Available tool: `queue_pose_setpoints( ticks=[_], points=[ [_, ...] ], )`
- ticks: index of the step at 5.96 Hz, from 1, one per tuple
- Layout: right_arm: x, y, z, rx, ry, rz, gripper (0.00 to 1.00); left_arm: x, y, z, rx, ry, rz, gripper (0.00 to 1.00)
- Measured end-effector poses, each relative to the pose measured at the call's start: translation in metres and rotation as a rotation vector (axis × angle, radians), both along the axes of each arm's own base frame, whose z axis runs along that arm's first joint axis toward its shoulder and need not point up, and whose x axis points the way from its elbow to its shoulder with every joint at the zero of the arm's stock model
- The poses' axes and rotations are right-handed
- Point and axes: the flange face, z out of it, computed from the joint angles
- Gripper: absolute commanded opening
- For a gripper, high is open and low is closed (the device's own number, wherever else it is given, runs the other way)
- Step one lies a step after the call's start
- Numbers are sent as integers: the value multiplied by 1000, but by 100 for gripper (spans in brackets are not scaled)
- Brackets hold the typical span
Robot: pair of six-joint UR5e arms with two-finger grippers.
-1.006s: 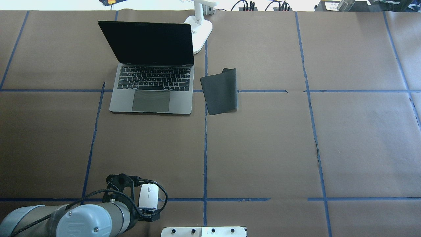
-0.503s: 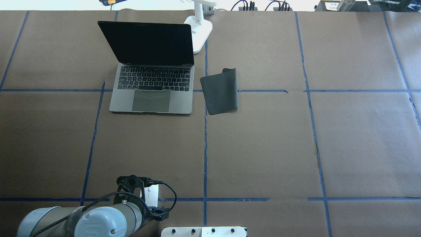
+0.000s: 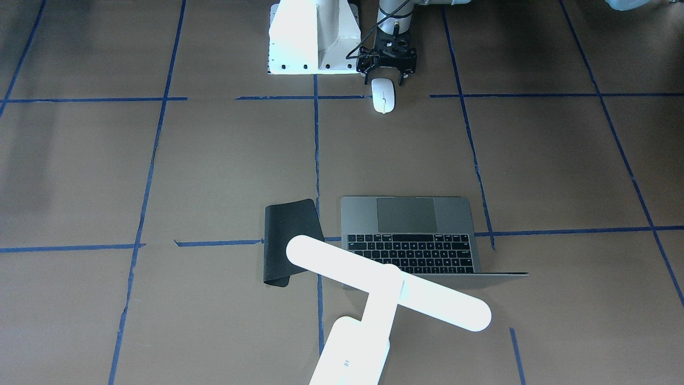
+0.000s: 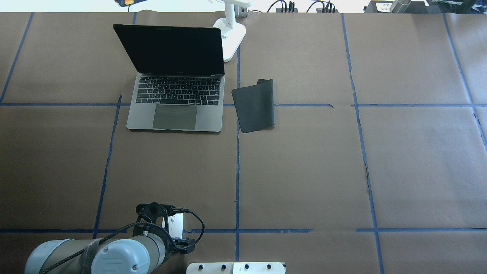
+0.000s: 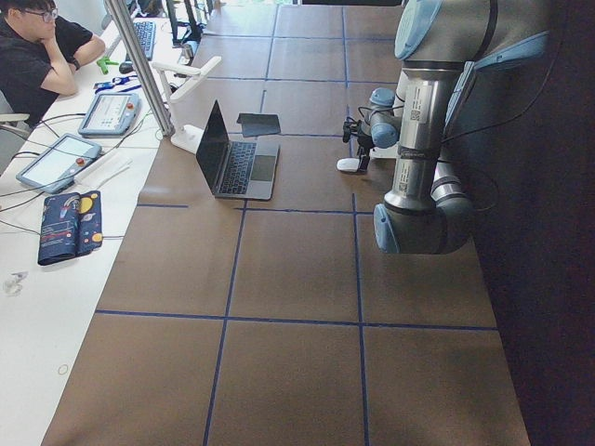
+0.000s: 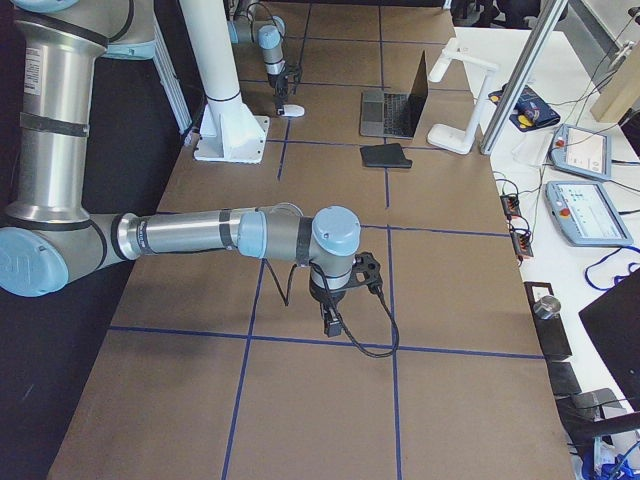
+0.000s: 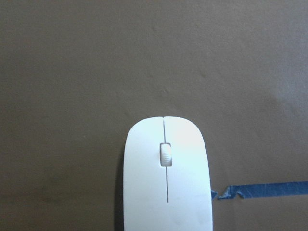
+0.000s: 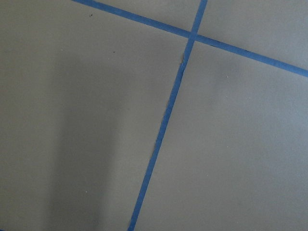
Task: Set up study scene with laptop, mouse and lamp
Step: 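Lower the left gripper over the white mouse and grasp it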
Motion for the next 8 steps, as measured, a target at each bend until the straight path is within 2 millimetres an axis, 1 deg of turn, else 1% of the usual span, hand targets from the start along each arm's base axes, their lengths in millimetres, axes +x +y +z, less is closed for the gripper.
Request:
queue_pose_setpoints(
  ticks=[1, 3, 4, 5, 7, 8],
  points=[
    [0, 0, 0, 0, 0, 0, 100, 1, 0, 1, 0, -2, 2, 98],
    [0, 3, 2, -2, -1, -1, 100, 2, 0, 2, 1, -4, 5, 88],
    [0, 4, 2, -3, -1, -1, 100, 3, 0, 2, 1, -5, 6, 86],
    [0, 4, 2, -3, -2, -1, 100, 4, 0, 3, 1, -6, 7, 80],
    [0, 4, 3, -4, -2, -1, 100, 5, 1, 3, 0, -8, 9, 76],
    [0, 4, 3, -4, -2, 0, 100, 5, 1, 3, -1, -8, 10, 42]
  ],
)
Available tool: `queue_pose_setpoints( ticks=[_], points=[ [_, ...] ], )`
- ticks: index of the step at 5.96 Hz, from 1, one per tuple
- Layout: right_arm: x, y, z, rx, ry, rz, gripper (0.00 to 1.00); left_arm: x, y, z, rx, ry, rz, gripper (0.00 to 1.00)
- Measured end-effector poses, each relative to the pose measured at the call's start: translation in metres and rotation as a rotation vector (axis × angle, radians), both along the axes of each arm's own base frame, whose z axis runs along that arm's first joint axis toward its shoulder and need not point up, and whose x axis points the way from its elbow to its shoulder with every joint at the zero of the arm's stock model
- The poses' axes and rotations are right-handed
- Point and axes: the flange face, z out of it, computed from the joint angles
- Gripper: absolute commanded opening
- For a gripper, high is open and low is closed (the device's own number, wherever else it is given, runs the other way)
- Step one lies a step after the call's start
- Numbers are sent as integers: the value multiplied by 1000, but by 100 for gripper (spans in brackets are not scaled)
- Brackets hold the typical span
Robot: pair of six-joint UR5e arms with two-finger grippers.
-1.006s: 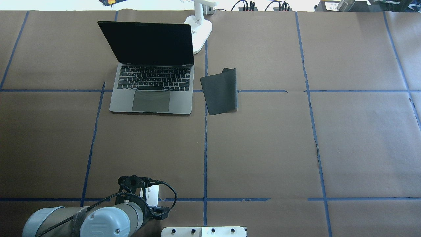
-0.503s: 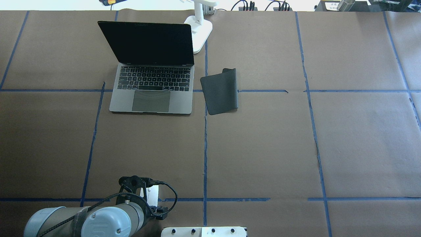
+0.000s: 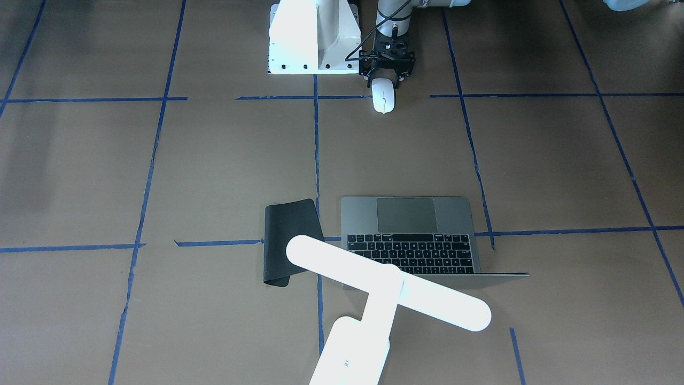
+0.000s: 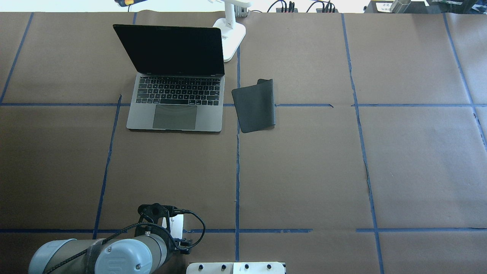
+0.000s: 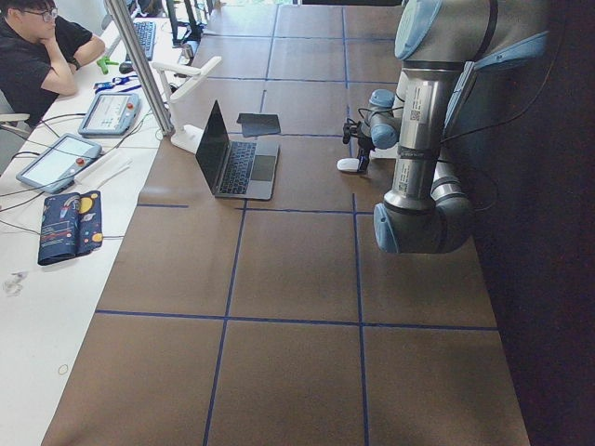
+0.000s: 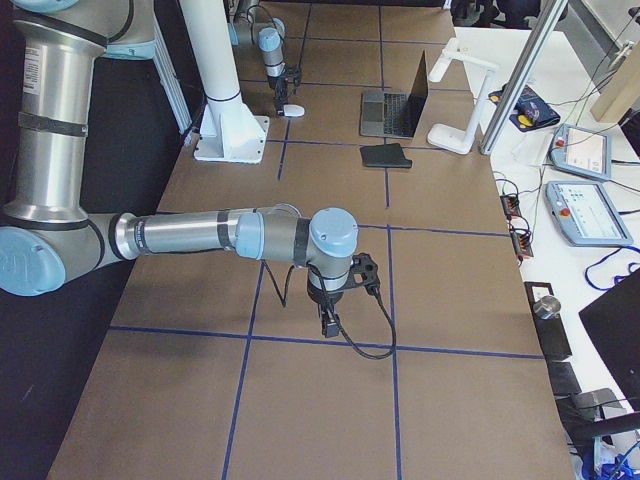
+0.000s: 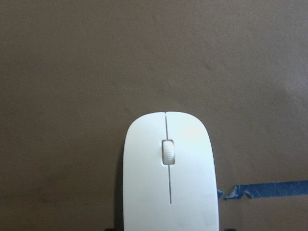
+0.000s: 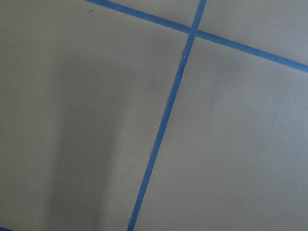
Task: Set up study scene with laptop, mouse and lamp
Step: 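Lower the left gripper over the white mouse and grasp it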
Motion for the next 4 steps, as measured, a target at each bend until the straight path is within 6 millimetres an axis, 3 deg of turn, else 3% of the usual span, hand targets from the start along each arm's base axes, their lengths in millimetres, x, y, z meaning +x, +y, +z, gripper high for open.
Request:
queue_pose_setpoints(
  ticks=[1, 2, 4],
  points=[
    [0, 0, 0, -1, 0, 0, 100, -1, 0, -1, -1, 2, 0, 16],
    [0, 0, 0, -1, -1, 0, 100, -3, -3, -4, -1, 8, -5, 8],
    [-1, 0, 0, -3, -9, 2, 100, -11, -21, -18, 2, 33, -37, 6]
  ],
)
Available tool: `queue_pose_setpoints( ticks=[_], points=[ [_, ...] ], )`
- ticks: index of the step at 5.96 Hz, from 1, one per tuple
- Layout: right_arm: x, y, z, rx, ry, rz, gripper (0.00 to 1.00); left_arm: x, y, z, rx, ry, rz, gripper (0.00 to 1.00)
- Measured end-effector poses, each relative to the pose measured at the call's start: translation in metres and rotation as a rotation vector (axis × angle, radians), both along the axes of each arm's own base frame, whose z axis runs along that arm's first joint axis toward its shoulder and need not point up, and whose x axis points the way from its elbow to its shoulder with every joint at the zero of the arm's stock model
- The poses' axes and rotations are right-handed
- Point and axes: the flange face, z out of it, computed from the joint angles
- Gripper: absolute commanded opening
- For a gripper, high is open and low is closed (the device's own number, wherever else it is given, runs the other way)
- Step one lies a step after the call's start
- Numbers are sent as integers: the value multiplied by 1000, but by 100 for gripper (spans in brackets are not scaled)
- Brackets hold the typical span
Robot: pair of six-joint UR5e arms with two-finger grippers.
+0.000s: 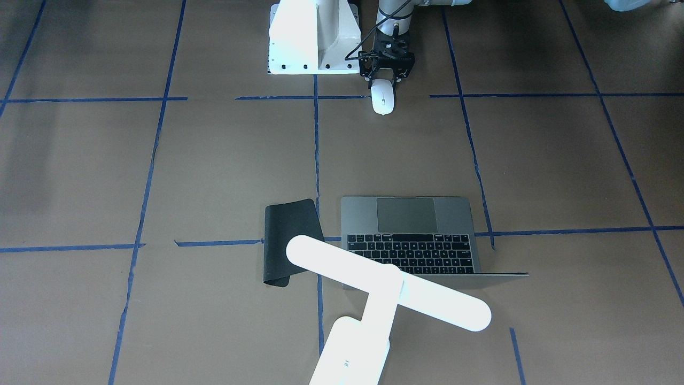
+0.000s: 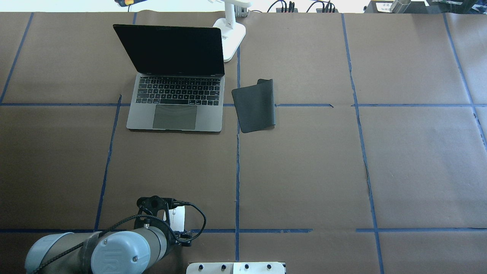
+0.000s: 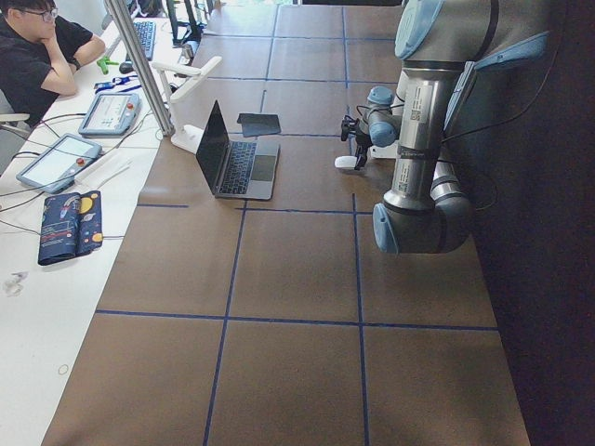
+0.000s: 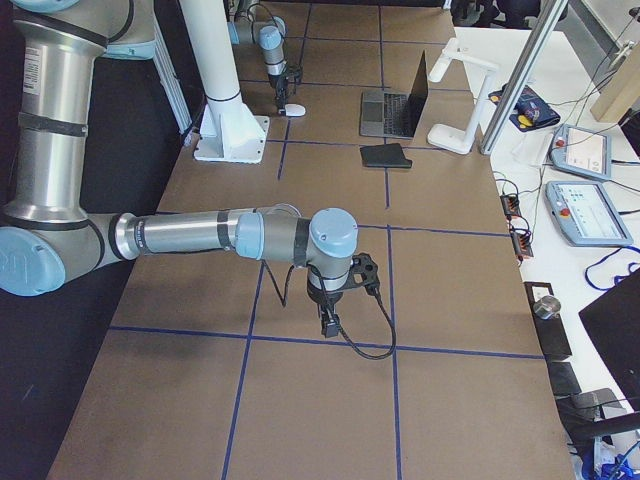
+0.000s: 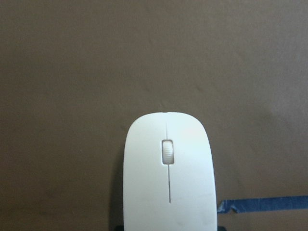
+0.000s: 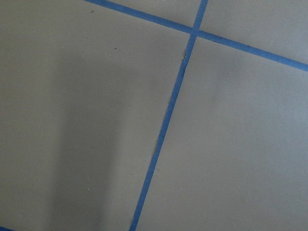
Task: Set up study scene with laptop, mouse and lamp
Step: 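Lower the left gripper over the white mouse and grasp it, then carry the white mouse with the left gripper onto the mouse pad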
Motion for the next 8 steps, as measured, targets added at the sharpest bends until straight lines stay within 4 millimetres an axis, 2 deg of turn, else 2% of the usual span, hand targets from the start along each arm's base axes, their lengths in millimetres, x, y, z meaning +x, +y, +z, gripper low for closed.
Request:
queue_pose_setpoints(
  ticks=[1, 3, 6, 8],
  points=[
    [0, 0, 0, -1, -1, 1, 100, -2, -21, -17, 4, 28, -37, 5],
    [0, 0, 0, -4, -1, 4, 100, 12, -83, -65, 23, 83, -127, 5],
    [0, 0, 1, -8, -1, 7, 100, 62, -204, -126, 2, 72, -154, 5],
    [0, 0, 3, -11, 1, 8, 100, 110, -294, -167, -30, 51, -152, 5]
  ],
)
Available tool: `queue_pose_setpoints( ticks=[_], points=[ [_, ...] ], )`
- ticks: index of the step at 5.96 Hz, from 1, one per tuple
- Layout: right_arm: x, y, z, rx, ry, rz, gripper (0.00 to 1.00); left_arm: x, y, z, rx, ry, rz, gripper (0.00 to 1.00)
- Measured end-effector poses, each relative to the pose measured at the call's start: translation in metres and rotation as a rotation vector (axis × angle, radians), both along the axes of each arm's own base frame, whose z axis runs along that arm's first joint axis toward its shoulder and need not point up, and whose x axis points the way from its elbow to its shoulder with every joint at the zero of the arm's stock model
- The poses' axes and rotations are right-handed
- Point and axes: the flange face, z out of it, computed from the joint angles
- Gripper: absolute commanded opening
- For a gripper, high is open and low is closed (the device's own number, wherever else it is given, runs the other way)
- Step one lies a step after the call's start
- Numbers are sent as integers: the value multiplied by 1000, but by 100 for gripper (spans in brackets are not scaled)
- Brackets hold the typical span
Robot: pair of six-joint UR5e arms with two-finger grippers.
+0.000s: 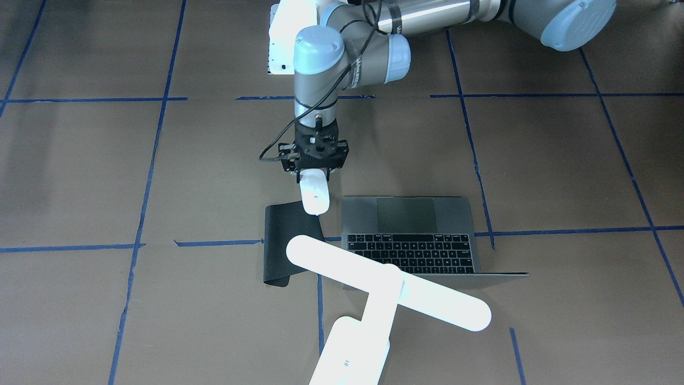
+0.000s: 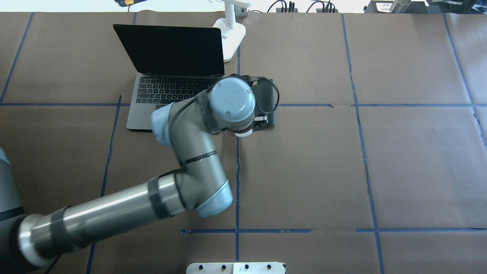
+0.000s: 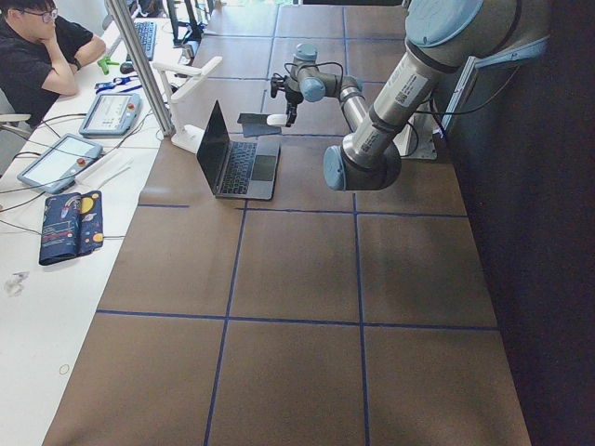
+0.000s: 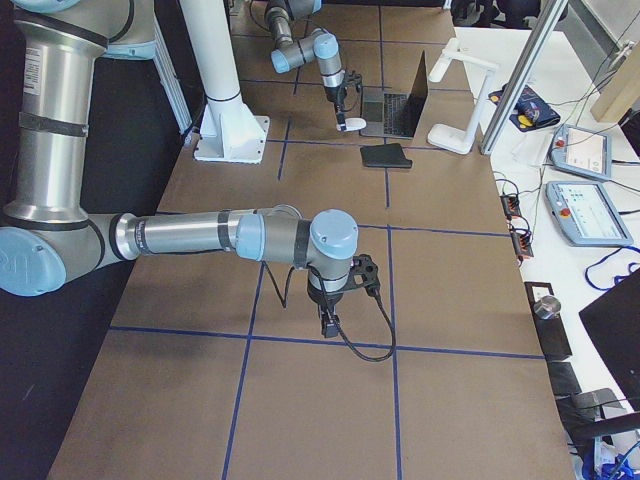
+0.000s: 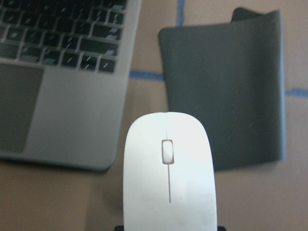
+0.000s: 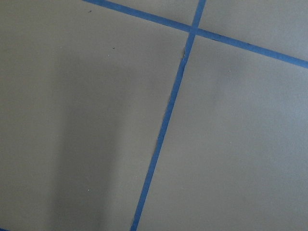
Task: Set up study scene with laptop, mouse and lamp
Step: 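Carry the white mouse with the left gripper onto the mouse pad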
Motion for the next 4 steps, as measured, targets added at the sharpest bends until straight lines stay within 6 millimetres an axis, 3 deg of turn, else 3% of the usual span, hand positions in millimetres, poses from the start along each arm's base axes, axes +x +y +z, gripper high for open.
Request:
queue_pose_setpoints(
  ticks=[1, 2, 3, 4],
  points=[
    [0, 0, 0, 0, 1, 0, 100, 29, -33, -12, -5, -7, 6, 5],
    [0, 0, 1, -2, 0, 0, 100, 48, -50, -11, 4, -12, 16, 23],
    [0, 0, 1, -3, 1, 0, 100, 57, -57, -7, 16, -14, 37, 96],
    [0, 0, 1, -4, 1, 0, 100, 57, -61, -6, 29, -13, 74, 100]
  ],
)
